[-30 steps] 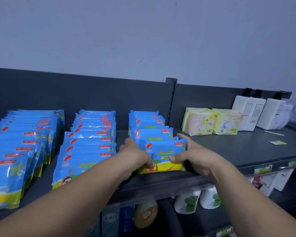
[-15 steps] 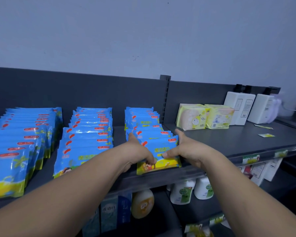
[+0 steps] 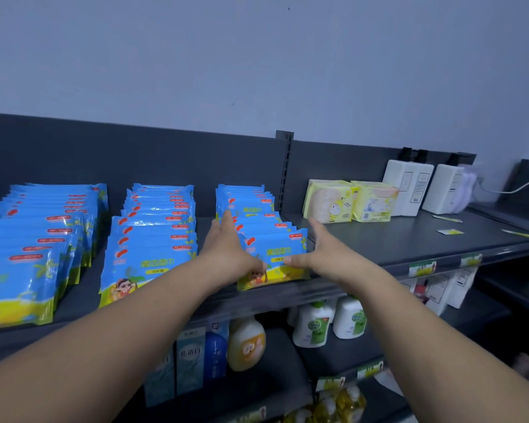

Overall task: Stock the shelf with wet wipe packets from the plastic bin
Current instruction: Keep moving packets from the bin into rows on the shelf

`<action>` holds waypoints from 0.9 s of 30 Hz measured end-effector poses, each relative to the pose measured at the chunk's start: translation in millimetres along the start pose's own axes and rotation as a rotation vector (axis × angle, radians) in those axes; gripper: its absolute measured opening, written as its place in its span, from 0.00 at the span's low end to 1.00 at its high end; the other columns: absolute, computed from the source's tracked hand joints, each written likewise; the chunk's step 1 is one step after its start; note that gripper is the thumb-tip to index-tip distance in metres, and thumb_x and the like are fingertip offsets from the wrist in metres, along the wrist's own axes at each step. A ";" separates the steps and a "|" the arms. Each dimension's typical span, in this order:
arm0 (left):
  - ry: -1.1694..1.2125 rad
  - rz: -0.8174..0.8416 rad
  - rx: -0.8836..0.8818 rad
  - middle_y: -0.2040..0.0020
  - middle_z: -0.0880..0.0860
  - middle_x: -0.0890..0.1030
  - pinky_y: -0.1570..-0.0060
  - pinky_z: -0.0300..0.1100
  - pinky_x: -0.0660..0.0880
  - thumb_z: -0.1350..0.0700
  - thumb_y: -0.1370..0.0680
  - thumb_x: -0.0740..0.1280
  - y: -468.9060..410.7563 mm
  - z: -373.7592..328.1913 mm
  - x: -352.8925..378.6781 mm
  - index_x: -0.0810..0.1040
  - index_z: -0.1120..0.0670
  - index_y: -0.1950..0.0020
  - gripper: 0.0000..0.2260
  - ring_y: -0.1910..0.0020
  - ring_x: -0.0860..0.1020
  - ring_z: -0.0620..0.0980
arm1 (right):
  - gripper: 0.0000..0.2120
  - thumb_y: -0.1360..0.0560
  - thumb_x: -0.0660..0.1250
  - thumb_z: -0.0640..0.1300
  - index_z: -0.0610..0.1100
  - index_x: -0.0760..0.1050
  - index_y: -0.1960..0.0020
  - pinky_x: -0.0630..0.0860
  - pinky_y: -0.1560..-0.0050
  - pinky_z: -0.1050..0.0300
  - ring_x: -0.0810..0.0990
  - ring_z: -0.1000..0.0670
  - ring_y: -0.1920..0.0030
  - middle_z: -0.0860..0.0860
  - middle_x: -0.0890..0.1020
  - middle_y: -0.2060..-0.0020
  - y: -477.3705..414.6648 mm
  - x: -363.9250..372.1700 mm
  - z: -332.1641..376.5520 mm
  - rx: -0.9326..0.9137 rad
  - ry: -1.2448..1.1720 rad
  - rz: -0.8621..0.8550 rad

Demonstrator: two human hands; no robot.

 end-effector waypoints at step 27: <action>-0.471 0.169 0.570 0.27 0.53 0.67 0.30 0.47 0.62 0.46 0.28 0.73 160.5 -4.5 119.4 0.61 0.54 0.24 0.37 0.28 0.65 0.53 | 0.25 0.24 0.68 0.46 0.49 0.66 0.29 0.68 0.36 0.54 0.69 0.48 0.32 0.50 0.69 0.31 183.4 11.0 -134.1 0.005 0.471 -0.268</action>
Point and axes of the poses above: each hand's wrist, its own y-axis away from the middle knuckle, its own x-axis out of the palm, z = x × y, the point moved 2 cm from there along -y, towards the middle knuckle
